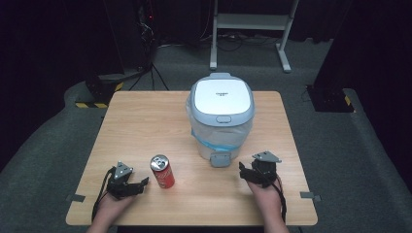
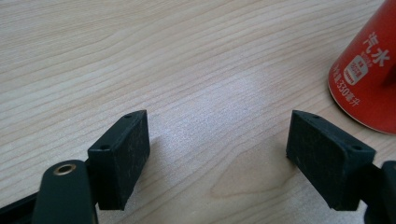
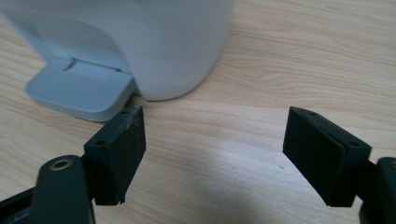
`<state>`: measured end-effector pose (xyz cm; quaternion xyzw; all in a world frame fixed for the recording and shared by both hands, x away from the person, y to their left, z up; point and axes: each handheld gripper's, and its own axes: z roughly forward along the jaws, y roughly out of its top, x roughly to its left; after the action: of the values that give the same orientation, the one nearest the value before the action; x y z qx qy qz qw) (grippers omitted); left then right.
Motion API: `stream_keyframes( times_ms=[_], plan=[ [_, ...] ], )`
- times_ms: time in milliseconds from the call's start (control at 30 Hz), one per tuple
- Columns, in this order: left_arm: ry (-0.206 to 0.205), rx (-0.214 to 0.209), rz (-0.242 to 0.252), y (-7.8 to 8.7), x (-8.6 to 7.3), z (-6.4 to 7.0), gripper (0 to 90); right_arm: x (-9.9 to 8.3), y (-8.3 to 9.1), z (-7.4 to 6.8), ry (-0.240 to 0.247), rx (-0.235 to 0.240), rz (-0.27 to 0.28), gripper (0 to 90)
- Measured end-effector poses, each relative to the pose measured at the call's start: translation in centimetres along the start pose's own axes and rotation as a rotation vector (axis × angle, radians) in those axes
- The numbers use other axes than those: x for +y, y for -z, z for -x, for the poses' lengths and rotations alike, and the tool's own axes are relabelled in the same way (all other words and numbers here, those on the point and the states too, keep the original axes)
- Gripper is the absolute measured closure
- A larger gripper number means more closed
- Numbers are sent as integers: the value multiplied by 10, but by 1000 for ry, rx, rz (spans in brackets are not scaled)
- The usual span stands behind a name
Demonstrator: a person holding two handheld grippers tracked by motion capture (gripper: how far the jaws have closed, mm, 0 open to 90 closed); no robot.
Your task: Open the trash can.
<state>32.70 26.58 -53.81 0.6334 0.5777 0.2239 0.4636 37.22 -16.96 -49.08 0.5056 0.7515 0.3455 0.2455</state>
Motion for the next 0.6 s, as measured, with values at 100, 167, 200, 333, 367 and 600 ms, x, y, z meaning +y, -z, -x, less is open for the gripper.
stream_keyframes(
  times_ms=[100,167,200,333,367,600],
  plan=[
    [2,-1,2,0,0,0,216,0,0,-7,14,30,2,279],
    [3,-2,3,0,0,0,217,1,-1,-11,25,45,3,302],
    [2,-2,3,0,0,0,218,1,-1,-14,27,48,3,315],
    [8,-3,11,0,0,1,221,2,-1,-22,37,62,11,355],
    [7,-4,10,0,0,1,223,3,0,-25,42,63,15,365],
    [2,-8,8,0,0,0,227,6,-2,-40,59,84,31,419]
  ],
)
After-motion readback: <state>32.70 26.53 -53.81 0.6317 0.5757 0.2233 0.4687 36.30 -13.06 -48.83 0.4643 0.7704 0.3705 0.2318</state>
